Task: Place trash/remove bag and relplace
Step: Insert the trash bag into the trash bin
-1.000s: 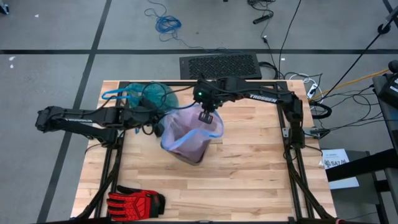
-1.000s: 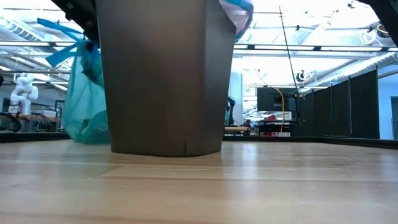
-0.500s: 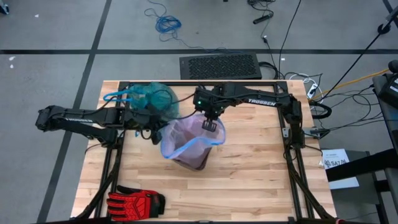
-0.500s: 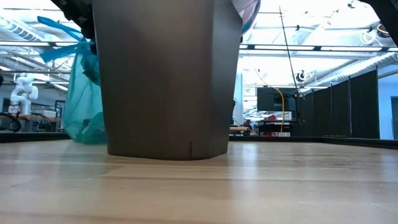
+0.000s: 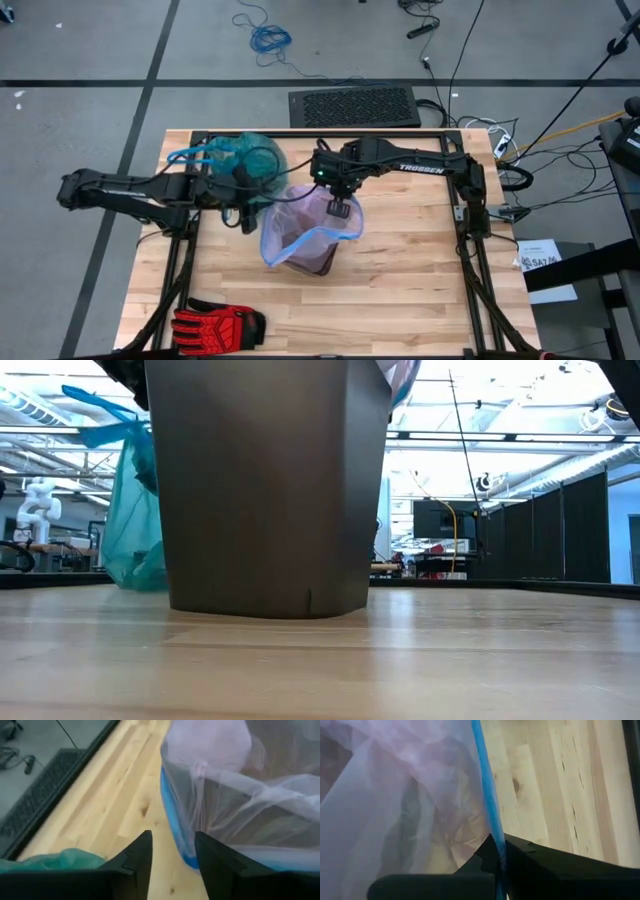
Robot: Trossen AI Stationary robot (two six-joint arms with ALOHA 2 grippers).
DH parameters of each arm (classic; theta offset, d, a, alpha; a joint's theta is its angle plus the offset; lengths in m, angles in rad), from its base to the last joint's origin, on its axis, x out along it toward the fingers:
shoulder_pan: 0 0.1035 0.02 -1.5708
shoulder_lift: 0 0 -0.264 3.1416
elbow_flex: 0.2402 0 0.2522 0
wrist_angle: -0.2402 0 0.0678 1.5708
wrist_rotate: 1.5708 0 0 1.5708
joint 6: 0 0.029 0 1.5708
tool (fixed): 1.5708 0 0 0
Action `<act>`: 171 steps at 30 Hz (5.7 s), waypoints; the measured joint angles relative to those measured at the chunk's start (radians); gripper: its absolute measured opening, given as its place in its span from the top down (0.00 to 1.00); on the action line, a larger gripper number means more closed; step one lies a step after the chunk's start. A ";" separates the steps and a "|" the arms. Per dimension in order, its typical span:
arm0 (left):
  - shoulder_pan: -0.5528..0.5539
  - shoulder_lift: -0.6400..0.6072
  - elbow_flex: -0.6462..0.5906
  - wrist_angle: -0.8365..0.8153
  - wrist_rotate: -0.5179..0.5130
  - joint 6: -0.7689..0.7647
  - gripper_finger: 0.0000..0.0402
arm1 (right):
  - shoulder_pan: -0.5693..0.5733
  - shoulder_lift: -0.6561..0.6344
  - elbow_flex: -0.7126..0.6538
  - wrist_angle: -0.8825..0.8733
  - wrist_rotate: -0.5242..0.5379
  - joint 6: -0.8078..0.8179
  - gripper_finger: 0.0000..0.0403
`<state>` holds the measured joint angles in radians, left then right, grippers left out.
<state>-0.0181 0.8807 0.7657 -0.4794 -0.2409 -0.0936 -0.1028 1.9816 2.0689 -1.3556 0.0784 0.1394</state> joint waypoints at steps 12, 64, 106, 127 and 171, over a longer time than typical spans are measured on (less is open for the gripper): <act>0.000 -0.082 0.124 -0.072 0.023 0.126 0.58 | 0.000 0.000 0.000 -0.009 0.000 0.004 1.00; -0.515 0.233 0.201 -0.262 -0.015 -0.007 1.00 | 0.001 -0.001 0.000 -0.033 -0.001 -0.024 1.00; -0.528 0.286 0.109 -0.070 -0.041 -0.267 0.58 | 0.050 -0.001 0.000 -0.083 0.035 -0.010 1.00; -0.614 0.218 0.133 -0.046 -0.049 -0.347 0.58 | 0.071 -0.036 0.000 -0.119 0.109 0.025 1.00; -0.657 0.215 0.174 -0.157 -0.187 -0.373 0.58 | 0.151 -0.226 -0.125 -0.122 0.310 0.291 1.00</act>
<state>-0.6746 1.0954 0.9394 -0.6361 -0.4278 -0.4664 0.0480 1.7557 1.9442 -1.4778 0.3887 0.4305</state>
